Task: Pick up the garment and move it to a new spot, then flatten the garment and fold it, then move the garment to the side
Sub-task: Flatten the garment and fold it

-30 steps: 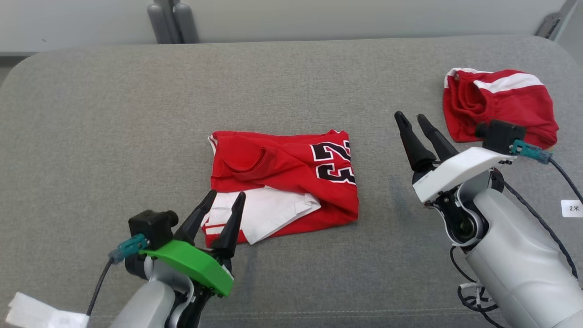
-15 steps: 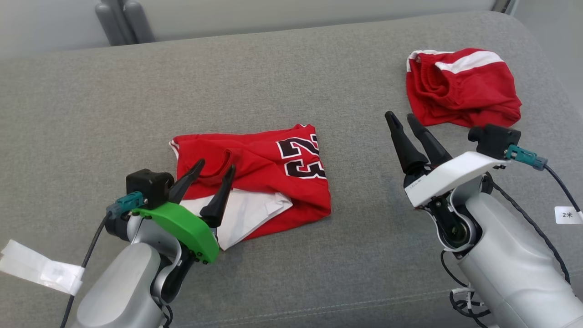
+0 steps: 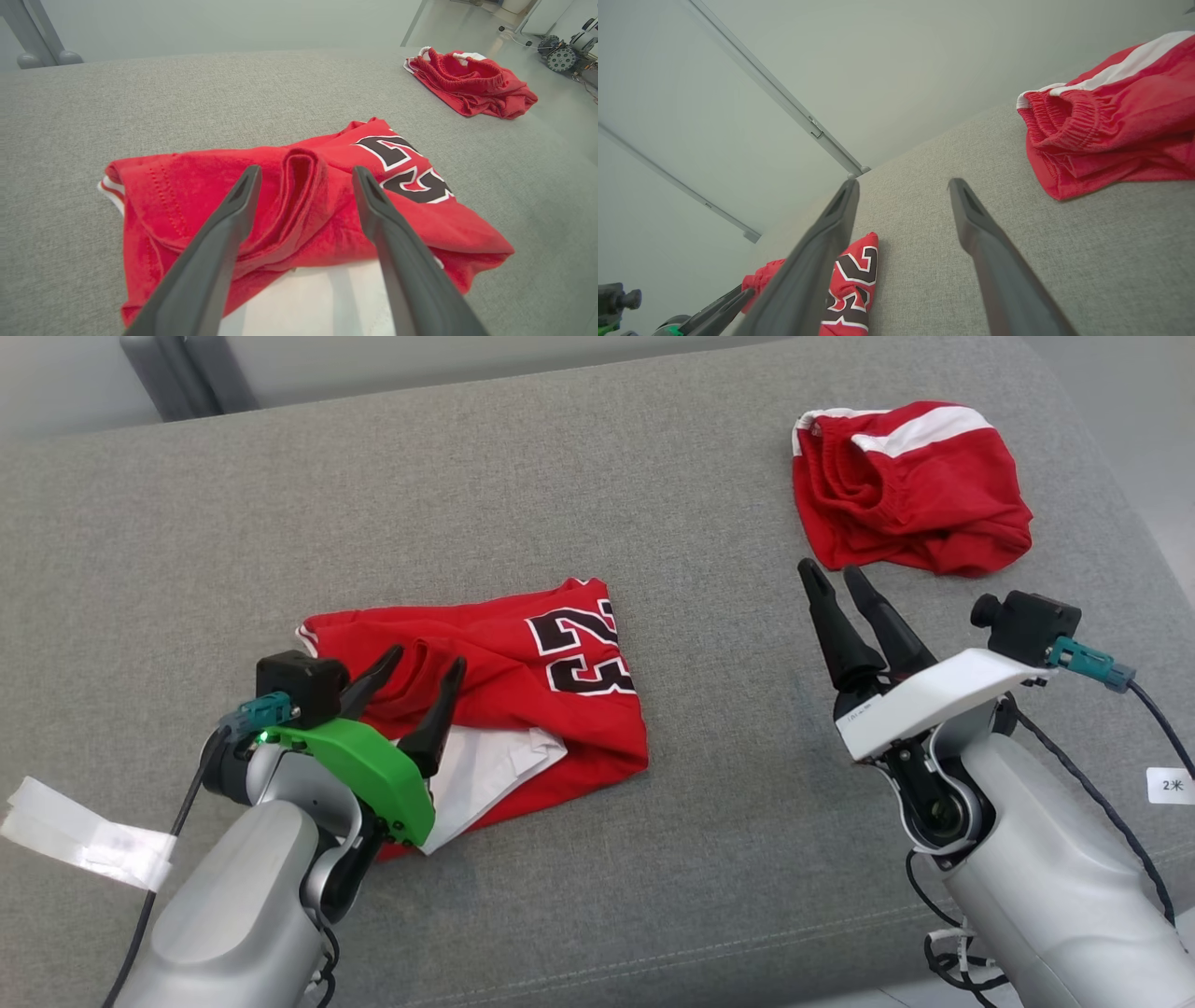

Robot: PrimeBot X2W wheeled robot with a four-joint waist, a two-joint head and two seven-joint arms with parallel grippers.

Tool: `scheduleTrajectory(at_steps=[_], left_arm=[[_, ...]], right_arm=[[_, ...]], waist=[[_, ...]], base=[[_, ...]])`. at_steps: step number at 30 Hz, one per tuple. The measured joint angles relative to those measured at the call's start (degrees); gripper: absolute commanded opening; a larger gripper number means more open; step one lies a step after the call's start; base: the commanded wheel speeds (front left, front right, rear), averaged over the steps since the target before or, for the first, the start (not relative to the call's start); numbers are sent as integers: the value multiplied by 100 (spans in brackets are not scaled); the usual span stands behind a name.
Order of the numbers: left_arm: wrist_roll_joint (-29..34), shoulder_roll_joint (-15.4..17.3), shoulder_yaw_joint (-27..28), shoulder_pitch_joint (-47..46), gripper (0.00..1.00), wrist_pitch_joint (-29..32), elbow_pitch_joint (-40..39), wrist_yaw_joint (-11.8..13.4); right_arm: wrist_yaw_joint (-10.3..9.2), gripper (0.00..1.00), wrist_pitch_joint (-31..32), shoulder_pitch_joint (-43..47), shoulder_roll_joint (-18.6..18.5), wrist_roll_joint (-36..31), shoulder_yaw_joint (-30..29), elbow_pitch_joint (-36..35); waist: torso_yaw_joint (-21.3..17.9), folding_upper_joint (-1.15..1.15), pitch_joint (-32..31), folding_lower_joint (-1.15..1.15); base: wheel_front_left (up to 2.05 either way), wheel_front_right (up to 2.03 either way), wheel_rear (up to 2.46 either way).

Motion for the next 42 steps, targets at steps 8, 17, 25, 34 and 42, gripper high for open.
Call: scheduleTrajectory(at_steps=[8,17,25,34,42], left_arm=[[-81,-52,-100,-127,42,-16,171,0],[-156,-155,-304,-215,0,-137,279,0],[-162,27,-587,-218,0,-382,93,0],[-245,456,-1112,-191,0,-522,-347,-2],[-450,913,-1350,148,0,-541,-487,-25]], right_arm=[[-43,100,-1,104,0,-11,-38,-102],[-51,100,-1,214,-13,-66,-79,-175],[-94,100,-2,366,-63,-68,-130,-232],[-101,100,-9,449,-163,-109,-168,-307],[-102,100,-8,467,-172,-147,-121,-358]], waist=[[10,0,-6,0],[141,0,-90,0],[310,0,-148,0],[544,0,-204,0],[631,0,-295,0]], base=[[0,0,0],[0,0,0],[0,0,0],[0,0,0],[0,0,0]])
